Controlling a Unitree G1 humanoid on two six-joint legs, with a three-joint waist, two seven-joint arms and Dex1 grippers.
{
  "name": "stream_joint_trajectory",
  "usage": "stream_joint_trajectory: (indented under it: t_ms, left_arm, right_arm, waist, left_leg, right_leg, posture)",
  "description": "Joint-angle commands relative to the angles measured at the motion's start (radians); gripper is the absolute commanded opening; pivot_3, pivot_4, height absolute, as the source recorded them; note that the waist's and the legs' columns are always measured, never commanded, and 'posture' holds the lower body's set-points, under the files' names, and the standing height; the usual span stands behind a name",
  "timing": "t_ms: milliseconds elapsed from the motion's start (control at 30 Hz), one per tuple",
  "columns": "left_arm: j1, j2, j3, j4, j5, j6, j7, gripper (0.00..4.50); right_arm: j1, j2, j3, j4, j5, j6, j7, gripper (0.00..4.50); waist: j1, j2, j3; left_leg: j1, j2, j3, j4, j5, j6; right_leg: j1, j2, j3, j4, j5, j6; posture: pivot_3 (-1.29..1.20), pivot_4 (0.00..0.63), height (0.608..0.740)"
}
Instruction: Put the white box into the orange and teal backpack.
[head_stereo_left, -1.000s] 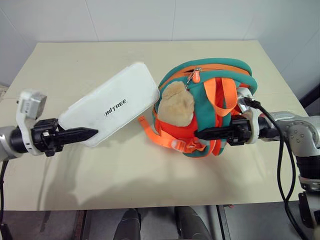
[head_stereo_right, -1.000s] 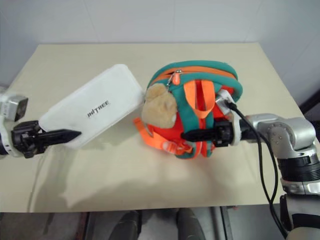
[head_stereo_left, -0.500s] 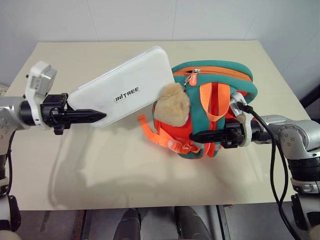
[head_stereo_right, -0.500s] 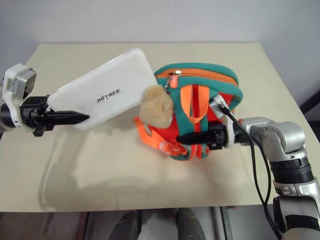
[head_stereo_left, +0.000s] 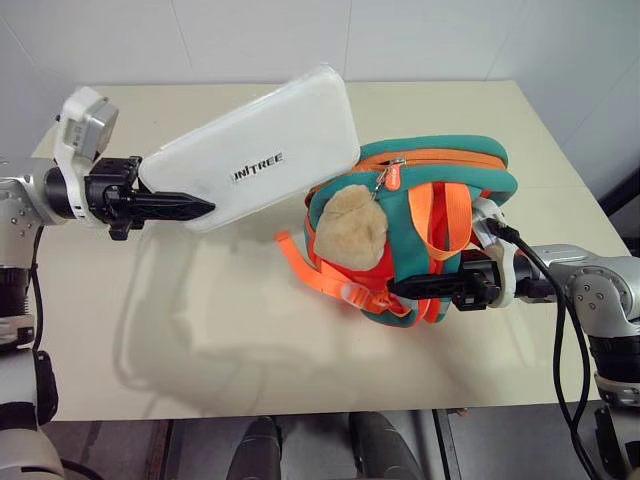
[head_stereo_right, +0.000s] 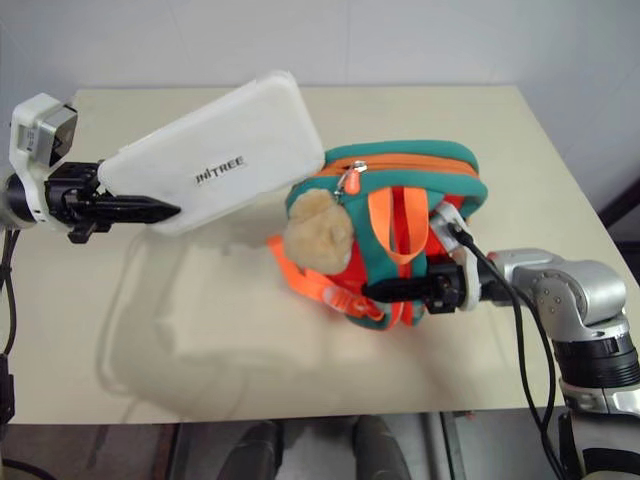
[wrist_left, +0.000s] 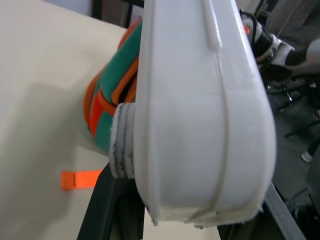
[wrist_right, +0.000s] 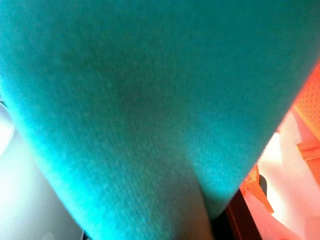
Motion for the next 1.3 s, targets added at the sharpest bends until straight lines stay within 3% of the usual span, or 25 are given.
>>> stream_joint_trajectory:
  t_ms: [33,200,433,667,967,1300]
  left_arm:
    - [-0.025,0.003,-0.006,-0.007,0.011,-0.017,-0.054,1.31]
    - [-0.011,0.014,-0.045,0.02,0.099,-0.159,-0.065,1.31]
    - [-0.121,-0.069,-0.093,0.208,0.297,-0.534,0.019,1.31]
    - [-0.19,-0.068,-0.142,0.297,0.363,-0.608,-0.101,1.31]
    - [-0.378,-0.068,-0.347,0.468,0.392,-0.718,-0.114,1.31]
    - [-0.622,-0.187,-0.701,0.537,0.293,-0.758,-0.114,1.31]
  right_arm:
    - [-0.013,-0.014,-0.014,-0.016,0.007,-0.006,0.015,0.01]
    - [-0.02,-0.011,-0.009,-0.007,-0.003,-0.015,0.017,0.01]
    - [-0.024,0.0,-0.003,-0.006,-0.009,-0.021,0.021,0.01]
    - [-0.007,0.004,-0.011,-0.024,-0.002,-0.021,0.009,0.01]
    - [-0.005,0.012,-0.011,-0.025,0.0,-0.027,0.002,0.01]
    - [-0.012,0.025,0.006,-0.026,-0.004,-0.033,0.006,0.01]
  waist:
    - [0.0,0.0,0.0]
    - [0.001,0.0,0.0]
    - [0.009,0.0,0.0]
    - [0.006,0.0,0.0]
    - [0.001,0.0,0.0]
    - [0.003,0.0,0.0]
  left_leg:
    - [0.0,0.0,0.0,0.0,0.0,0.0]
    - [0.0,0.0,0.0,0.003,0.0,0.0]
    - [0.001,-0.001,0.0,0.009,0.0,0.0]
    - [0.0,-0.001,-0.001,0.009,0.0,0.0]
    - [-0.002,-0.001,-0.001,0.01,0.0,0.001]
    - [-0.008,-0.001,-0.004,0.013,-0.001,0.001]
  right_leg:
    - [0.0,0.0,0.0,0.0,0.0,0.0]
    - [0.0,0.0,0.0,0.003,0.0,0.0]
    - [0.003,0.0,0.0,0.004,0.001,0.001]
    - [0.003,0.0,0.0,0.004,0.001,0.002]
    - [0.001,0.0,0.0,0.005,0.001,0.002]
    - [0.0,0.0,-0.002,0.005,0.001,0.004]
  posture:
    - [0.0,0.15,0.74]
    - [0.0,0.15,0.74]
    - [0.0,0.15,0.74]
    - [0.0,0.15,0.74]
    - [0.0,0.15,0.74]
    - [0.0,0.15,0.74]
